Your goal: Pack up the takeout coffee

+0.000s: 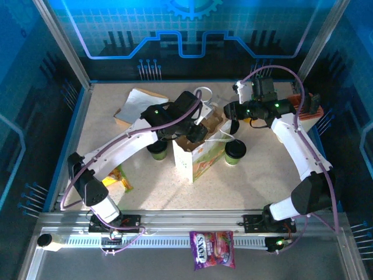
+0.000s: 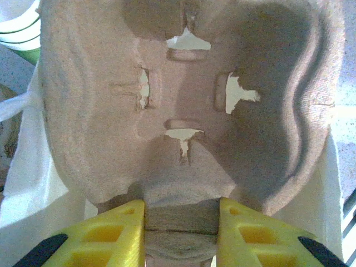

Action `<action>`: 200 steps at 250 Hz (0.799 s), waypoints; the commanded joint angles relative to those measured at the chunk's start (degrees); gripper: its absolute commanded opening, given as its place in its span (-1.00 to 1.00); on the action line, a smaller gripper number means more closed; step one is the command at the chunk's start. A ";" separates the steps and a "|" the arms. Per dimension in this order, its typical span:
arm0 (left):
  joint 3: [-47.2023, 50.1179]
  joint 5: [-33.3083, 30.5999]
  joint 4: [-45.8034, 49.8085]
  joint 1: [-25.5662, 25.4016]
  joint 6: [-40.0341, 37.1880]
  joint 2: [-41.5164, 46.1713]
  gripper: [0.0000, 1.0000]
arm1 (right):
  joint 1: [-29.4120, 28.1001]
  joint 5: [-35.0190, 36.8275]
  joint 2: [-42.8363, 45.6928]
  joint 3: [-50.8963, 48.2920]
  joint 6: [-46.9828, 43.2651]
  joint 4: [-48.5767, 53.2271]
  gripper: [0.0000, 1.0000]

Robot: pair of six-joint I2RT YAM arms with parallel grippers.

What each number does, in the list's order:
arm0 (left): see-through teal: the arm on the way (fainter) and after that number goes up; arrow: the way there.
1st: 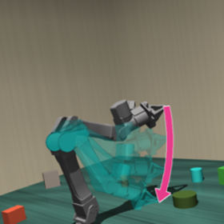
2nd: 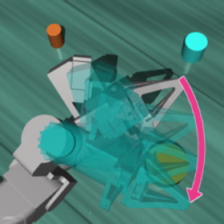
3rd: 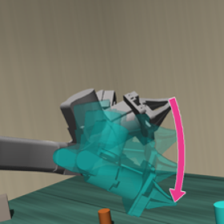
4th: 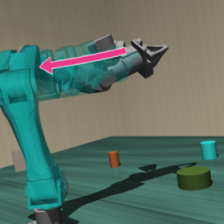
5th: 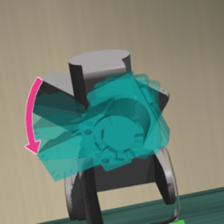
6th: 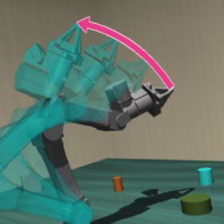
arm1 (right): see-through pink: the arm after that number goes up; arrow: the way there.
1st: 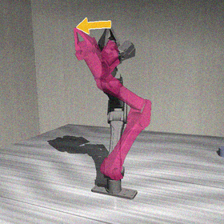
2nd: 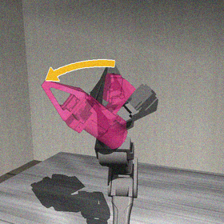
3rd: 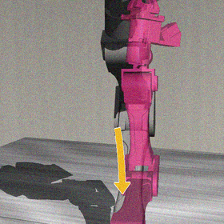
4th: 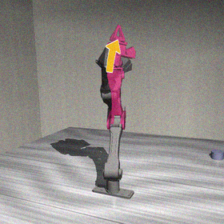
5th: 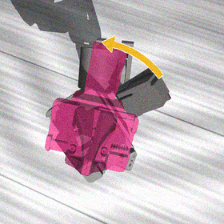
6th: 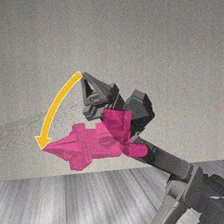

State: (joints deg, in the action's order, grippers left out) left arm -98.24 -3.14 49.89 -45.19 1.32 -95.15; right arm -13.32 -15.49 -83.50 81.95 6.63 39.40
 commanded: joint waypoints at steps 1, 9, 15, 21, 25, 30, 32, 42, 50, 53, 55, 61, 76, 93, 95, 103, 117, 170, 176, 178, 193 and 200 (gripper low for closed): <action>-2.06 0.82 3.48 -0.46 -1.42 -0.73 -0.36 | 0.80 -0.82 0.81 -0.22 0.40 -0.19 -0.31; -2.21 0.77 3.66 -0.49 -1.54 -0.91 -0.36 | 0.81 -0.61 0.97 -0.26 0.31 -0.18 -0.31; -2.32 0.55 3.80 -0.46 -1.54 -1.01 -0.36 | 0.82 -0.55 0.99 -0.21 0.29 -0.04 -0.31; -2.39 0.37 3.96 -0.51 -1.46 -1.08 -0.36 | 0.86 -0.49 1.06 -0.28 0.30 -0.06 -0.31; -2.54 0.28 4.10 -0.53 -1.49 -1.18 -0.36 | 0.86 -0.51 1.18 -0.22 0.33 -0.07 -0.31; -2.66 0.24 4.22 -0.47 -1.37 -1.26 -0.36 | 0.90 -0.43 1.20 -0.20 0.31 -0.10 -0.31; -2.71 0.24 4.31 -0.50 -1.34 -1.30 -0.36 | 0.86 -0.42 1.16 -0.21 0.27 -0.09 -0.31; -2.97 0.24 4.58 -0.64 -1.32 -1.45 -0.36 | 0.93 -0.42 1.28 -0.21 0.22 0.00 -0.31; -3.19 0.15 4.80 -0.51 -1.20 -1.53 -0.36 | 0.90 -0.42 1.30 -0.21 0.23 -0.09 -0.31; -3.30 0.07 4.85 -0.45 -1.11 -1.50 -0.36 | 0.89 -0.41 1.32 -0.21 0.22 -0.11 -0.31; -3.41 -0.05 4.86 -0.45 -1.03 -1.59 -0.36 | 0.88 -0.42 1.37 -0.24 0.24 -0.09 -0.31; -3.53 -0.23 4.89 -0.50 -0.91 -1.53 -0.36 | 0.91 -0.42 1.33 -0.30 0.22 -0.08 -0.31; -3.74 -0.55 4.60 -0.47 -0.35 -1.19 -0.36 | 0.85 -0.49 1.24 -0.35 0.22 -0.02 -0.31; -3.77 -0.64 4.04 -0.43 0.20 -0.74 -0.36 | 0.91 -0.60 1.14 -0.47 0.30 0.00 -0.31; -3.80 -0.69 3.96 -0.36 0.29 -0.74 -0.36 | 0.88 -0.60 1.15 -0.50 0.31 -0.02 -0.31; -3.83 -0.73 3.64 -0.40 0.55 -0.48 -0.36 | 0.92 -0.60 1.22 -0.52 0.31 0.02 -0.31; -3.81 -0.89 3.39 -0.42 0.92 -0.30 -0.36 | 0.90 -0.61 1.42 -0.82 0.31 0.13 -0.31; -2.48 -2.82 2.16 -0.32 1.66 0.72 -0.36 | 1.06 0.01 2.19 -1.41 0.31 0.19 -0.24; -2.12 -2.66 1.91 -0.33 1.71 0.97 -0.36 | 1.12 0.01 2.25 -1.44 0.31 0.18 -0.24; -2.07 -2.66 1.80 -0.34 1.72 1.01 -0.36 | 1.11 0.01 2.26 -1.44 0.31 0.16 -0.23; -1.72 -2.88 1.81 -0.31 1.89 1.02 -0.36 | 1.23 0.15 2.47 -1.54 0.22 0.31 -0.22; -1.63 -3.06 1.81 -0.28 1.95 1.11 -0.36 | 1.37 0.24 2.56 -1.62 0.22 0.25 -0.21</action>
State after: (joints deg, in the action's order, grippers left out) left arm -100.25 -4.71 51.42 -45.19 1.76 -95.92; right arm -13.04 -15.44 -82.78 81.30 6.63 39.40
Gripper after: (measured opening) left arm 0.323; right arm 0.386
